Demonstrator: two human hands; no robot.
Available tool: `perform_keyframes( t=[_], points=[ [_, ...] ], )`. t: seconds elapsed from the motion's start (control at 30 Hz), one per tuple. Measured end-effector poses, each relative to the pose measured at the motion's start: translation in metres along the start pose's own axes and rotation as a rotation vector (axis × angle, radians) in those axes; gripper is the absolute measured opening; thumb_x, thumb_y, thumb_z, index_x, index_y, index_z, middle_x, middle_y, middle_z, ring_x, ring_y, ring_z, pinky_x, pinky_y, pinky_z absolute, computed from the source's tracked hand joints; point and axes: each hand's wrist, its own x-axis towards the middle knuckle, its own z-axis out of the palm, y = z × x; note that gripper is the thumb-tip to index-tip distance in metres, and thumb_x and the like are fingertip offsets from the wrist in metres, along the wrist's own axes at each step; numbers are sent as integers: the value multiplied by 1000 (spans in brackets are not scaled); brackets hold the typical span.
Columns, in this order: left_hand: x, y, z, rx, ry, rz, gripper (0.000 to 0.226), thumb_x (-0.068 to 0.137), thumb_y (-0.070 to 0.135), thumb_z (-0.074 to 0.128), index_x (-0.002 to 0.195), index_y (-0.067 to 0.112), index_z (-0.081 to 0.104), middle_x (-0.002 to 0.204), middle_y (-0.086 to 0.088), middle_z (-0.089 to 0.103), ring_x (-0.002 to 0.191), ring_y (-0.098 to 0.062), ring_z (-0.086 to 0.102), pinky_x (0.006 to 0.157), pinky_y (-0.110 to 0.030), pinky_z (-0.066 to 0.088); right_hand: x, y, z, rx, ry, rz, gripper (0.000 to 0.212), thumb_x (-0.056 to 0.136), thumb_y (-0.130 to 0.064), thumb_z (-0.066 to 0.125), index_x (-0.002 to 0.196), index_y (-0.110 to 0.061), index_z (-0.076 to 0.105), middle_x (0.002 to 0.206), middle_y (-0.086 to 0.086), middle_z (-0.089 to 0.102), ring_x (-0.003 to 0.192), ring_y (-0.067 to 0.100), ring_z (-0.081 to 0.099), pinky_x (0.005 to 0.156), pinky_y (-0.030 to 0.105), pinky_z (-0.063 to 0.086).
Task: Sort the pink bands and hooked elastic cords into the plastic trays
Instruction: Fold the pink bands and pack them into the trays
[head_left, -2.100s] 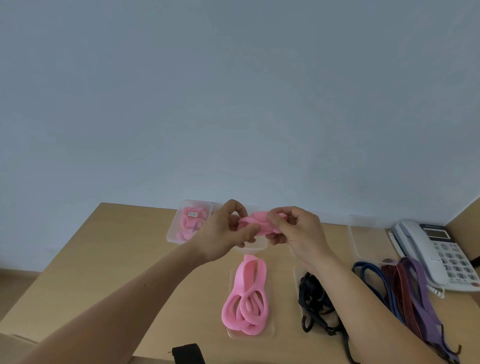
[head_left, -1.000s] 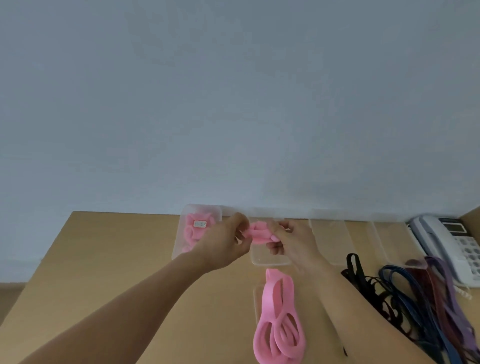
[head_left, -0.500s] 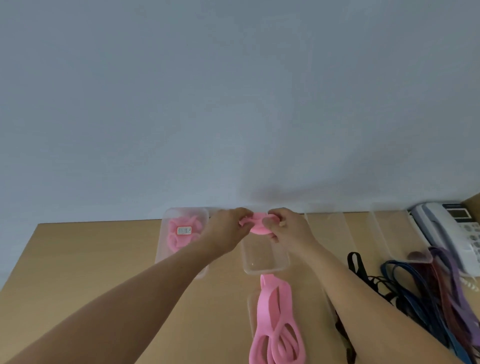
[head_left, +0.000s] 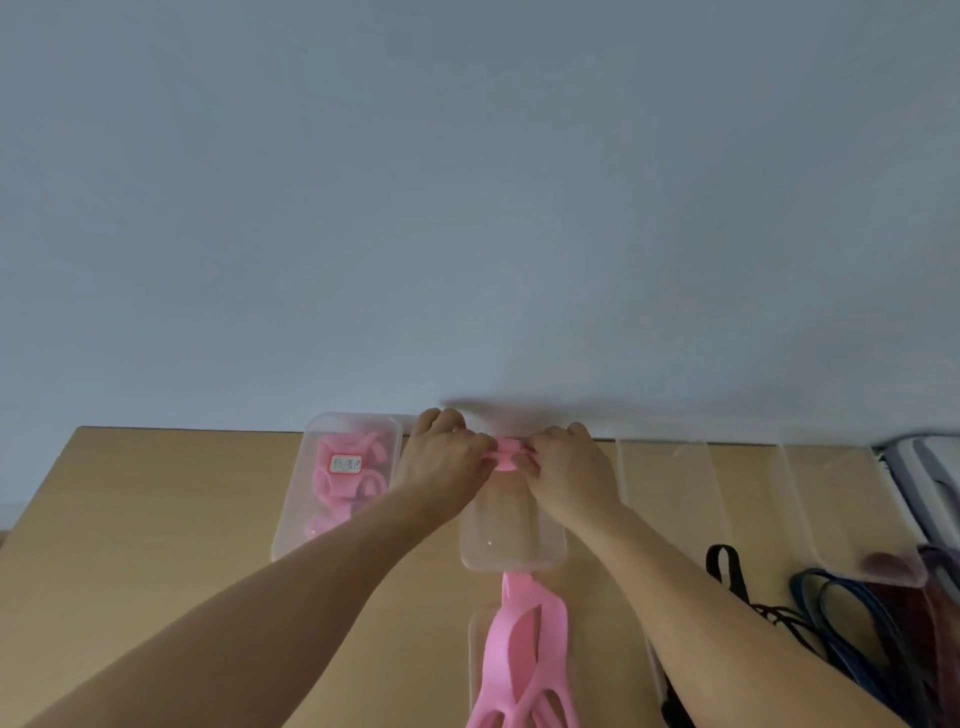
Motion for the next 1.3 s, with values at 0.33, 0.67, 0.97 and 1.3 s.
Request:
perform_keyframes(
  t=[0.33,0.67,0.97,1.3],
  points=[
    [9,2,1,138,-13,77,14,84,35,68,90,29,78,73,3,69,93,-23,60,94,-33,43,8,-2,-1,-181,87,-185,20,87,-31,69,87,-11,69,76,7,70,80,32,61,61,34,41],
    [4,5,3,206,31,33,6,72,34,78,75,31,74,56,12,64,71,-19,56,69,-30,36,7,-2,3,-300,22,-199,23,92,-25,57,113,-16,57,104,3,69,97,26,62,77,34,36],
    [2,1,7,62,53,3,27,98,33,46,107,26,70,88,3,74,86,-28,53,71,-34,28,15,-1,-4,-54,-42,-45,21,85,-26,57,105,-22,64,90,2,71,82,26,66,61,29,39],
    [-4,5,7,182,146,117,16,79,29,69,92,25,77,83,3,68,77,-25,59,63,-34,44,3,0,1,-366,34,-208,20,89,-22,60,108,-19,66,107,3,57,93,25,57,75,35,44]
  ],
)
